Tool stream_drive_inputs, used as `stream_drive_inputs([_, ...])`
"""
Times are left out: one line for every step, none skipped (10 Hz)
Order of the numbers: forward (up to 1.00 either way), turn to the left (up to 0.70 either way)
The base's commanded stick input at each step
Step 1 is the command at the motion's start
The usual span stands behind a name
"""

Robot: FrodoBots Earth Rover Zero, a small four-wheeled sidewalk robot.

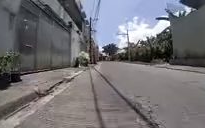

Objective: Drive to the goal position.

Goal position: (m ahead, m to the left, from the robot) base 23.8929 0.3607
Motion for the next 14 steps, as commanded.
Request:
stream_drive_inputs([1.0,-0.01])
stream_drive_inputs([1.0,-0.01])
stream_drive_inputs([1.0,-0.01])
stream_drive_inputs([1.0,-0.01])
stream_drive_inputs([1.0,-0.01])
stream_drive_inputs([1.0,-0.01])
stream_drive_inputs([1.0,-0.01])
stream_drive_inputs([1.0,-0.01])
stream_drive_inputs([1.0,-0.01])
stream_drive_inputs([1.0,-0.01])
stream_drive_inputs([1.0,-0.01])
stream_drive_inputs([1.0,-0.01])
stream_drive_inputs([1.0,0.01])
stream_drive_inputs([1.0,0.11])
